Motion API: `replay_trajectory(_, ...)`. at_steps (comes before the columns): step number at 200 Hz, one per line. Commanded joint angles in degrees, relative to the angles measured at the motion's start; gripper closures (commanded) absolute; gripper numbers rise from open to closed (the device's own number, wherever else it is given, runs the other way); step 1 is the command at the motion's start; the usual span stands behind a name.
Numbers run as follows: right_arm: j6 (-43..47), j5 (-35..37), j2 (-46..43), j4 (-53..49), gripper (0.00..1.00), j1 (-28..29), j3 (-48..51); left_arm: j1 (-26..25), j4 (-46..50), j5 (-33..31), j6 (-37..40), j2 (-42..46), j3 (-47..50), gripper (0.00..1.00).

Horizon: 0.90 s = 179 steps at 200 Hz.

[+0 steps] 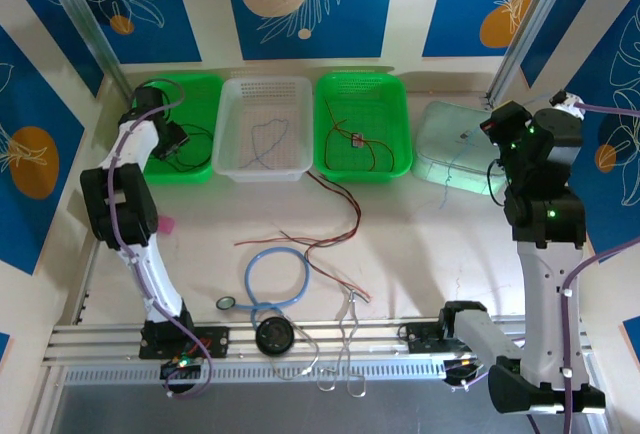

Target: Untangle the cables

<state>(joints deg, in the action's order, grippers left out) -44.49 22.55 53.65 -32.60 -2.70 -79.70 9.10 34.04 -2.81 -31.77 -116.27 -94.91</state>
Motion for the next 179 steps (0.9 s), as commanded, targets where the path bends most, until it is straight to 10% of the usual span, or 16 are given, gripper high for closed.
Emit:
replay_trajectory(1, 2.1, 1.6, -0.8, 1.2, 1.00, -0.2, -1.2, -0.5, -2.7, 0.4, 1.2, 1.2, 1.3, 0.29)
replay_trajectory(46, 2.8, -0.8, 0.2, 1.5, 1.00, -0.1, -2.7, -1.0, -8.3, -5.8, 5.6, 9.3, 5.4, 0.22)
replay_trajectory(113, 3.4, -7.1, 9.9, 4.7, 1.00, 7.2, -15.4, -5.9, -9.2, 4.2, 11.9, 23.1, 9.5, 0.21)
replay_trajectory(179, 6.0, -5.6, 24.7, 11.9, 1.00, 21.3, -29.0, -23.6, -16.1, -1.8, 12.4, 36.7, 23.2, 0.18)
